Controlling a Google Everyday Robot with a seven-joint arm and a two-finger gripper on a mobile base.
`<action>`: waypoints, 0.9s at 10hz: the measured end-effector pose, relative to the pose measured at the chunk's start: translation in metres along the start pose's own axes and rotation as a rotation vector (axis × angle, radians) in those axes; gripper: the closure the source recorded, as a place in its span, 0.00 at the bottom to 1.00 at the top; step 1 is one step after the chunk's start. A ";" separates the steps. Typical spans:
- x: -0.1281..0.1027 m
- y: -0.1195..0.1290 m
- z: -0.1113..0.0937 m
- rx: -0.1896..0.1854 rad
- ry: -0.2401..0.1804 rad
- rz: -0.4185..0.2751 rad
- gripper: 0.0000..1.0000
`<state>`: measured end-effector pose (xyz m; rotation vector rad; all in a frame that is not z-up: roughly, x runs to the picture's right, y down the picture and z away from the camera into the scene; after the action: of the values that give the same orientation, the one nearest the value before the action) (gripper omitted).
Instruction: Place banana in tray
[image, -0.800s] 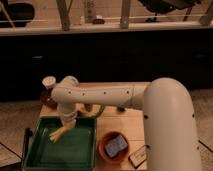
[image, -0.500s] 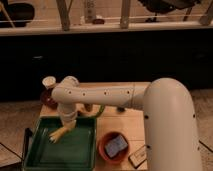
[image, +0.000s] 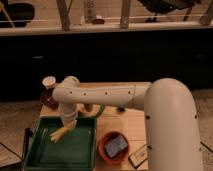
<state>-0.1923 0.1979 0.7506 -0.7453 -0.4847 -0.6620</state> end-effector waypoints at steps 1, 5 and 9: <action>0.000 0.000 -0.001 0.001 0.000 0.001 0.92; 0.000 0.000 -0.001 0.002 0.000 -0.002 0.52; 0.000 0.001 0.000 0.001 -0.002 -0.008 0.20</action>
<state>-0.1915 0.1981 0.7502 -0.7440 -0.4904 -0.6687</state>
